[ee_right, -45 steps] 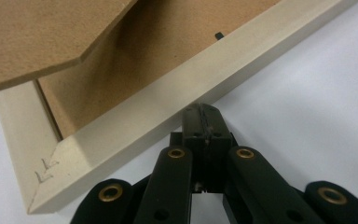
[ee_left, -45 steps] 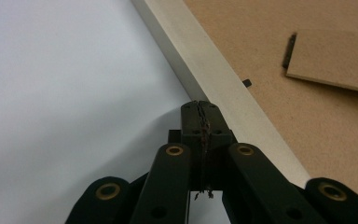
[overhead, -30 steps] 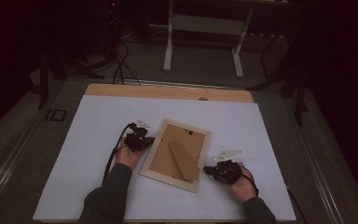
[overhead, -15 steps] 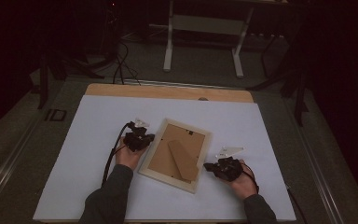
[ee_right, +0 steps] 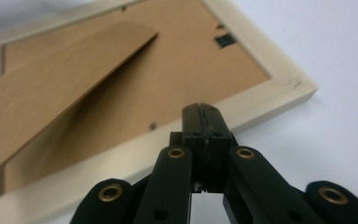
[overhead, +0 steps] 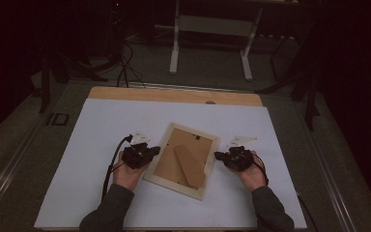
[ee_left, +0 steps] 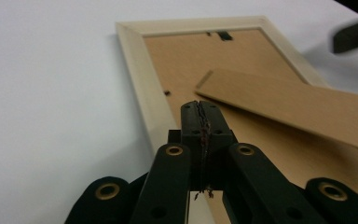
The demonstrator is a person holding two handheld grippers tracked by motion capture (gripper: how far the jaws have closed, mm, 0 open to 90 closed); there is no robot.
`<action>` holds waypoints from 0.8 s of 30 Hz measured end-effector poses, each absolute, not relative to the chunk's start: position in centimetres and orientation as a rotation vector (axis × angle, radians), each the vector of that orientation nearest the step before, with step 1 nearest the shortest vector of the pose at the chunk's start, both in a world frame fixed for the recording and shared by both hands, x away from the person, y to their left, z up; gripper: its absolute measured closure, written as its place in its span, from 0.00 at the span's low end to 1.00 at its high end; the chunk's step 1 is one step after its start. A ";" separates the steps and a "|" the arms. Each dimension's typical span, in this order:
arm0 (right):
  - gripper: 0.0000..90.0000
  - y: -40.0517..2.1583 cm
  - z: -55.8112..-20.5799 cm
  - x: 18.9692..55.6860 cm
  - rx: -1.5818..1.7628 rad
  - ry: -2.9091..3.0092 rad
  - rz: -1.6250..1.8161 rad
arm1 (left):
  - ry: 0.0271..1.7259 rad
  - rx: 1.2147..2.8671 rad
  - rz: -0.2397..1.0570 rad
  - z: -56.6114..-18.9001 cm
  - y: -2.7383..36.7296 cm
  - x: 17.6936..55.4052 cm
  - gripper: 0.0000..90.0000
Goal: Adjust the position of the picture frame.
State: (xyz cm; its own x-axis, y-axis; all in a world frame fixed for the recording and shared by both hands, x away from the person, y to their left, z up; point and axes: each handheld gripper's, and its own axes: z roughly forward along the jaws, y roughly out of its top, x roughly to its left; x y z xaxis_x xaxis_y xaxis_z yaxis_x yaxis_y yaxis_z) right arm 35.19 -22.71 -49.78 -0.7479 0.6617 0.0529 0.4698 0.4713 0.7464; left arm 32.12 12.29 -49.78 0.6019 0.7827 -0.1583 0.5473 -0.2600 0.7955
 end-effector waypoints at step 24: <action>1.00 -22.5 -51.1 42.8 1.219 2.316 1.127 | 0.978 2.070 0.268 -52.2 11.7 26.5 1.00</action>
State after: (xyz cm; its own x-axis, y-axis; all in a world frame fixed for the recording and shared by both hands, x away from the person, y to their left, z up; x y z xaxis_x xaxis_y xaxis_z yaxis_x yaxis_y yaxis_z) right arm 42.75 -22.46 -51.10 -0.5991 0.7947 0.0974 0.5668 0.3351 0.7526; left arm 26.52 11.73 -52.20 0.6769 0.7226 -0.1404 0.5499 -0.3695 0.7491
